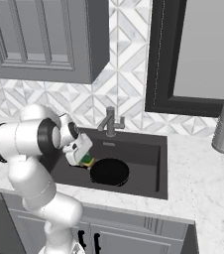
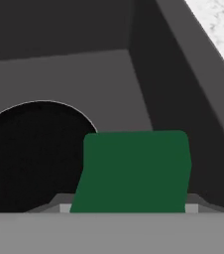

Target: Pick the pan and sponge and place them into the sink. Then turn on the water.

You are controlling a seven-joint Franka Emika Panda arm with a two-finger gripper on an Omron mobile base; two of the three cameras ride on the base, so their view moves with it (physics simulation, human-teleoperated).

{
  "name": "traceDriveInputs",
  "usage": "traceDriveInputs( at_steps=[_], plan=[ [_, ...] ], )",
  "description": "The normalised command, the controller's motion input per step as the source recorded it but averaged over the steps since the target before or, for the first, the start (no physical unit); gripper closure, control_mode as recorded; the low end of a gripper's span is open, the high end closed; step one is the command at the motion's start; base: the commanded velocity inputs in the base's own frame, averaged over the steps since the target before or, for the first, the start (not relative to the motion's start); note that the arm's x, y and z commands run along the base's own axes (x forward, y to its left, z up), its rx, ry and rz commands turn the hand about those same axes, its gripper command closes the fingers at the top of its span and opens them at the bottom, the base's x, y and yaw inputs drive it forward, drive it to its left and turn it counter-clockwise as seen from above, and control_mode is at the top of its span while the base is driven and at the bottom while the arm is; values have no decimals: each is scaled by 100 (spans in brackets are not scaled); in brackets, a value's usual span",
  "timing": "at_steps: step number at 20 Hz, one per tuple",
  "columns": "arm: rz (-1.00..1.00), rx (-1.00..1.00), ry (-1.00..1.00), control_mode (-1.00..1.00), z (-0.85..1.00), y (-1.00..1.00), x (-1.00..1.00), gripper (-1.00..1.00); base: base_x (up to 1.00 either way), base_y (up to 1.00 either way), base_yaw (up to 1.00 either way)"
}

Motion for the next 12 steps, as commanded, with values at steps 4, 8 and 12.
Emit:
traceDriveInputs(
  at_steps=[4, 8, 12],
  plan=[
    [5, -6, 5, -100, -56, -1, 41, 100, 0, 0, 0],
    [2, 0, 0, -100, -56, -3, 36, 100, 0, 0, 0],
    [0, 0, 0, -100, -56, 0, 43, 100, 0, 0, 0]
  ],
)
